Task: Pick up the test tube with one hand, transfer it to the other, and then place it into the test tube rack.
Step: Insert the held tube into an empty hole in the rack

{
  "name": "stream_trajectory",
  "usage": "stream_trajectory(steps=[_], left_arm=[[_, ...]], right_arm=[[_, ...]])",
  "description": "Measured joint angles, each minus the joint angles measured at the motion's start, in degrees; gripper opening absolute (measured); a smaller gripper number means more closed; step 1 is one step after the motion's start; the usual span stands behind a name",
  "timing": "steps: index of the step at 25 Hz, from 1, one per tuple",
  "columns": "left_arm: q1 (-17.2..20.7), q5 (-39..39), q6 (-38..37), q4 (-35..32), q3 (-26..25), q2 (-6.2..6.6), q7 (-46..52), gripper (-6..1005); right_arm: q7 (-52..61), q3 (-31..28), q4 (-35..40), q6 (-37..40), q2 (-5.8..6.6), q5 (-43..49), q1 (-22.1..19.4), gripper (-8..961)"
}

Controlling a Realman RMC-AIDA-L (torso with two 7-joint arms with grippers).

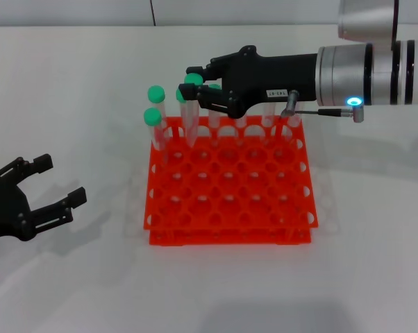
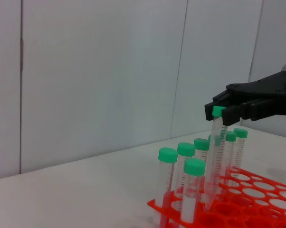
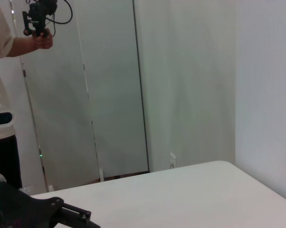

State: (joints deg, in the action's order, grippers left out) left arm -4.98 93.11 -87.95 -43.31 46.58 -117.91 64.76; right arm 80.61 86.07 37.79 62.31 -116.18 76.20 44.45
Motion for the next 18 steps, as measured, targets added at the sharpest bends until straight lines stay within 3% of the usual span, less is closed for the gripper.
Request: stream_trajectory(steps=[18], left_arm=[[-0.21, 0.06, -0.01, -0.02, 0.0, -0.35, 0.01, 894]], right_arm=[[0.31, 5.29, 0.61, -3.55, 0.0, -2.27, 0.63, 314]])
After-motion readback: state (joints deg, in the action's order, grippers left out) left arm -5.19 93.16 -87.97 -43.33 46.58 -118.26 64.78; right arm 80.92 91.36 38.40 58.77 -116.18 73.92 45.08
